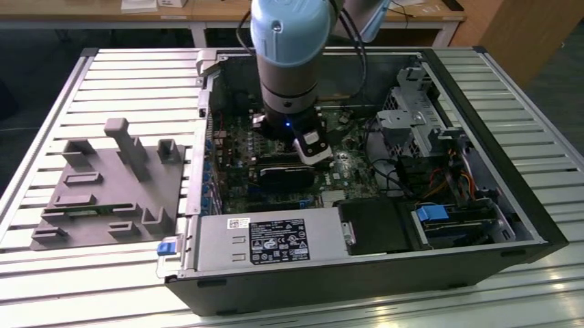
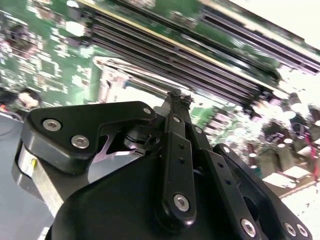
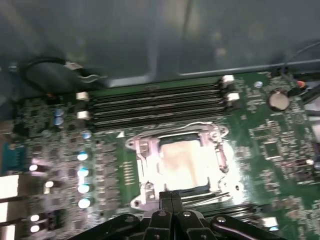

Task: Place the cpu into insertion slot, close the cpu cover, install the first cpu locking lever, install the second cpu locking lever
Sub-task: 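Install the second cpu locking lever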

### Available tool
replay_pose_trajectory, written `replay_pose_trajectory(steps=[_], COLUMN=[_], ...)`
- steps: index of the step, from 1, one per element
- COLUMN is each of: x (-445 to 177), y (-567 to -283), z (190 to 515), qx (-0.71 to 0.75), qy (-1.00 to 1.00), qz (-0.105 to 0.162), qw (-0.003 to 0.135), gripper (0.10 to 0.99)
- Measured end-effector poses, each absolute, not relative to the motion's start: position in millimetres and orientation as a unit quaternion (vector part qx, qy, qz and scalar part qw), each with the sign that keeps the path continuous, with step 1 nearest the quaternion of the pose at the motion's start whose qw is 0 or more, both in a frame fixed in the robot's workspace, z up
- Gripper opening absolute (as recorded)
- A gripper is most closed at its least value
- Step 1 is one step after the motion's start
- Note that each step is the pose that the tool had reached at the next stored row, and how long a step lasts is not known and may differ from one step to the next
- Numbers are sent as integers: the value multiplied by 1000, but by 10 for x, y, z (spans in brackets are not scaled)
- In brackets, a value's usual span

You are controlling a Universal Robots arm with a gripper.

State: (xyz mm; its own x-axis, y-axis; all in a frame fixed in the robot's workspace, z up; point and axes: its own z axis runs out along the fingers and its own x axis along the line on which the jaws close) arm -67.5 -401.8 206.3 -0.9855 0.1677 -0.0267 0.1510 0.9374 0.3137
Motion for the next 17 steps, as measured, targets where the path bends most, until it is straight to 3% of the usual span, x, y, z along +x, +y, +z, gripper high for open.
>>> replay_pose_trajectory(steps=[8,17], x=[-535,-533], y=[-3956,-3660], z=[2064,2063], qx=[81,79], qy=[985,991], qz=[150,101], qw=[27,31], gripper=[102,102])
